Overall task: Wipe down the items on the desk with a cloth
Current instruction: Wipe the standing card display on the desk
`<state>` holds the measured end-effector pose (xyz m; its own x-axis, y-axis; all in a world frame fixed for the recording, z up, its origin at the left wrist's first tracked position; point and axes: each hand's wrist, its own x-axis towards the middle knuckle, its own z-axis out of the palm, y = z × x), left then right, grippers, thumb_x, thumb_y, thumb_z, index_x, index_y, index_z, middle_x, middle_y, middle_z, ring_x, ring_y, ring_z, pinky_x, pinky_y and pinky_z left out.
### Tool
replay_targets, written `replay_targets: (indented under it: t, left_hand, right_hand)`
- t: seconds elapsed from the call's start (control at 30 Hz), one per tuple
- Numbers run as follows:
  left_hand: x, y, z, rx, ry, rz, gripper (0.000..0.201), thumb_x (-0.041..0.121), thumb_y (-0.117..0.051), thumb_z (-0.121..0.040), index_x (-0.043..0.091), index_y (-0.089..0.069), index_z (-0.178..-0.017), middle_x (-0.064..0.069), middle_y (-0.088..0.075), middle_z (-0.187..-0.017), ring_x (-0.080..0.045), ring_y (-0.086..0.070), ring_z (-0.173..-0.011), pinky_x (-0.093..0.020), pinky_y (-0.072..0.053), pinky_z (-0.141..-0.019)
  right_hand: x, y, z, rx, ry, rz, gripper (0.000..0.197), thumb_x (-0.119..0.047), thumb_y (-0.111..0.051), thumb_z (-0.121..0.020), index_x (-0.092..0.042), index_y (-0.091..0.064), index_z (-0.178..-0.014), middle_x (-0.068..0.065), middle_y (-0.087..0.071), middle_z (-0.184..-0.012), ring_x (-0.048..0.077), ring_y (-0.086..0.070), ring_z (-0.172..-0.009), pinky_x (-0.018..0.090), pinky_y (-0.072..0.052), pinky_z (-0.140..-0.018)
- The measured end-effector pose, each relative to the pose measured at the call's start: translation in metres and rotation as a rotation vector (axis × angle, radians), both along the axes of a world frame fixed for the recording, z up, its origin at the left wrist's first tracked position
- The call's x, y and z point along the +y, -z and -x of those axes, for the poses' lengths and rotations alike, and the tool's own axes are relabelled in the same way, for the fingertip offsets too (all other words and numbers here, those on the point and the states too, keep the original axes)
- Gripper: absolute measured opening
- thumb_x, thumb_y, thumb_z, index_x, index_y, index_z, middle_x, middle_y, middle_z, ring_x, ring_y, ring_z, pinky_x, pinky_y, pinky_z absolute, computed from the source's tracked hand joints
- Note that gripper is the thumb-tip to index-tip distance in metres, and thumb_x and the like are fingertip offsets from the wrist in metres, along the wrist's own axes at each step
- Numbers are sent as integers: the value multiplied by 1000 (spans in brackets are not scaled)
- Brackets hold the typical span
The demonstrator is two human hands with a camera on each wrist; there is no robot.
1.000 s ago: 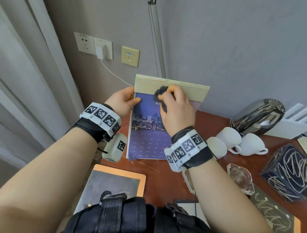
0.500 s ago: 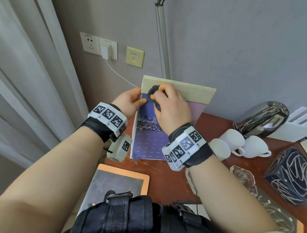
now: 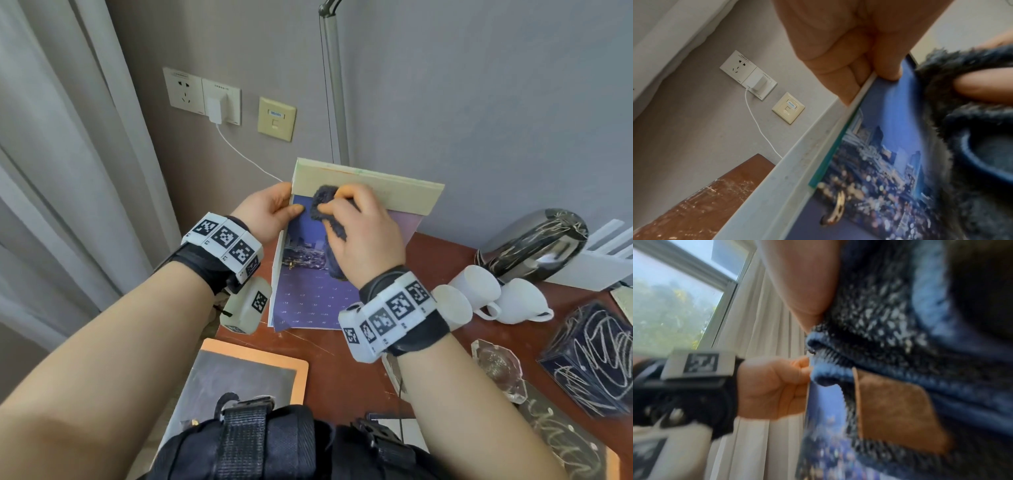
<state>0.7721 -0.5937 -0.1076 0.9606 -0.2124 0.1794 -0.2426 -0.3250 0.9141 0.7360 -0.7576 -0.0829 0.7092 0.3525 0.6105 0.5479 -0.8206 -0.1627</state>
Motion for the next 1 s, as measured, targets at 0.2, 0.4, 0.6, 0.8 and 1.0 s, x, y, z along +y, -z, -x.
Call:
replay_targets:
  t: [0.2,0.4,0.6,0.8,1.0]
  left_hand:
    - [-3,0,-4,31,-22,61,37,-2,-43,-95,3,-44,-131,5,-53,-117,-9,-53,-107,-9,-42,-87]
    - [-3,-4,-16,33,-99,-36,36,4,-46,-95,11,-48,-130,0,-59,-115,-22,-56,-112,-35,-42,-99]
    - [-7,-9,-18,24,-149,-149,32,11,-45,-97,11,-48,-129,-8,-61,-113,-26,-58,-101,-28,-41,-84]
    - [-7,-5,-8,82,-171,-189,30,19,-46,-97,10,-50,-125,-8,-61,-116,-24,-58,-102,-30,-43,-86]
    - [-12,0,5,109,-238,-250,44,20,-53,-94,10,-39,-134,-10,-55,-130,-28,-54,-115,-29,-38,-92]
  right_hand:
    - [-35,-25,5,37,87,-101,16,-13,-66,-79,-15,-67,-95,6,-57,-106,32,-59,-88,39,-52,-65]
    - [-68,-56,16,38,187,-20,18,-13,-65,-81,-14,-67,-100,8,-56,-112,33,-58,-96,37,-48,-74]
    - [-89,-65,35,62,246,86,20,-17,-65,-83,-15,-67,-103,8,-56,-110,34,-58,-93,34,-44,-71]
    - [-102,-54,64,174,313,108,30,-20,-63,-85,-17,-61,-116,7,-54,-117,32,-58,-94,39,-50,-74]
    - [-117,-42,88,296,395,146,35,-22,-60,-87,-20,-58,-122,3,-51,-121,26,-56,-101,35,-45,-79]
